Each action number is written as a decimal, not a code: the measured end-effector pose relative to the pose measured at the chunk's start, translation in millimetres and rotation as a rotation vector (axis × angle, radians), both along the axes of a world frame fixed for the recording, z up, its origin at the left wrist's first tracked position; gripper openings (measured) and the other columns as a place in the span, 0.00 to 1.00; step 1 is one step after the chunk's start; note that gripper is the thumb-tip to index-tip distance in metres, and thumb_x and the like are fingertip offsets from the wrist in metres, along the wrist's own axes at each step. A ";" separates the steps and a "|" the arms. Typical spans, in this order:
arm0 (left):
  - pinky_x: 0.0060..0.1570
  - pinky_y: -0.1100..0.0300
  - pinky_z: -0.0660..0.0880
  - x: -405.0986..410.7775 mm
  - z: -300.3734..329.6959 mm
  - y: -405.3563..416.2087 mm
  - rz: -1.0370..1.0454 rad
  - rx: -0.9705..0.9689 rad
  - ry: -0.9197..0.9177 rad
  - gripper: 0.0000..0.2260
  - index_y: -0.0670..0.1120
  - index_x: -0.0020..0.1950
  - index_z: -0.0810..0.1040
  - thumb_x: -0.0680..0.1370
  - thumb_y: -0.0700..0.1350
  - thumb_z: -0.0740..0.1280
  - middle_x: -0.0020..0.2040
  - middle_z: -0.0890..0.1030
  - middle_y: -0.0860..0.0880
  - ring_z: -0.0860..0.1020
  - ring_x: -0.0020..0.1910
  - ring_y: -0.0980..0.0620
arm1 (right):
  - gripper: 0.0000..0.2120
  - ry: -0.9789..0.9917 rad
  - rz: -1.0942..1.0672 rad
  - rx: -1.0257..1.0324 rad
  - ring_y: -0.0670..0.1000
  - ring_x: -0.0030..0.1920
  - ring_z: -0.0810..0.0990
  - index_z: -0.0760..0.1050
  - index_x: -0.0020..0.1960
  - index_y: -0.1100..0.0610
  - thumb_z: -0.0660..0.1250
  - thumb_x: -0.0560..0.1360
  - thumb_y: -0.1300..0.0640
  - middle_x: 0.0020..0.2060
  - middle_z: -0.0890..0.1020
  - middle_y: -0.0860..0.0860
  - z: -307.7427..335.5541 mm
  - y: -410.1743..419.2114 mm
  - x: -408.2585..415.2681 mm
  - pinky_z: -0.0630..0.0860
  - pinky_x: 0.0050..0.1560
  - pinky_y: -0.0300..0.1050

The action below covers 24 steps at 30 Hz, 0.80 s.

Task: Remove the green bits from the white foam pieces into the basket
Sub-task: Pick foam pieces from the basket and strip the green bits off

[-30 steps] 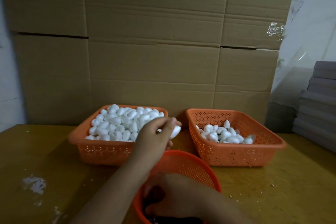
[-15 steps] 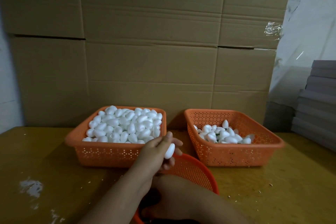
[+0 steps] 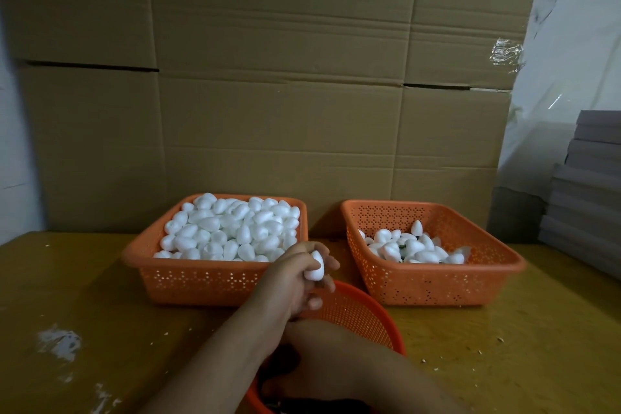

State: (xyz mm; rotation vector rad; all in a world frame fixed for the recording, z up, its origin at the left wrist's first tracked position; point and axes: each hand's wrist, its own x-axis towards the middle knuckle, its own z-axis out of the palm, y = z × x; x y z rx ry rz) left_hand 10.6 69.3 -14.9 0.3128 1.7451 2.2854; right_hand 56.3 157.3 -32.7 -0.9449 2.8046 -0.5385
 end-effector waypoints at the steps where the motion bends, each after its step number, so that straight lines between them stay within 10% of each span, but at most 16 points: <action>1: 0.25 0.64 0.64 2.6 -0.1 -1.4 -0.014 0.008 0.019 0.11 0.42 0.48 0.71 0.79 0.32 0.52 0.44 0.81 0.44 0.78 0.31 0.50 | 0.26 0.003 -0.003 0.015 0.49 0.74 0.62 0.63 0.76 0.54 0.64 0.79 0.53 0.74 0.67 0.52 -0.9 -0.1 -0.3 0.57 0.73 0.44; 7: 0.30 0.64 0.71 8.3 -4.6 -4.8 0.014 -0.024 0.165 0.11 0.47 0.59 0.77 0.77 0.46 0.68 0.49 0.86 0.46 0.82 0.38 0.52 | 0.25 -0.017 0.000 0.025 0.50 0.74 0.62 0.64 0.76 0.55 0.63 0.80 0.54 0.74 0.67 0.53 -1.3 -1.1 -1.2 0.57 0.73 0.43; 14: 0.23 0.65 0.63 5.0 -5.2 -1.8 0.071 -0.070 0.197 0.16 0.52 0.39 0.82 0.66 0.64 0.68 0.30 0.73 0.50 0.67 0.24 0.57 | 0.17 -0.026 -0.019 -0.095 0.51 0.60 0.77 0.76 0.63 0.56 0.69 0.75 0.55 0.60 0.80 0.52 2.3 3.3 0.4 0.72 0.63 0.48; 24: 0.24 0.63 0.58 3.4 -0.6 -1.6 0.033 0.069 0.059 0.12 0.43 0.48 0.78 0.79 0.41 0.54 0.34 0.73 0.49 0.68 0.26 0.55 | 0.20 -0.005 -0.014 -0.081 0.51 0.63 0.74 0.75 0.65 0.55 0.70 0.74 0.55 0.62 0.78 0.52 1.5 3.5 -1.4 0.71 0.65 0.50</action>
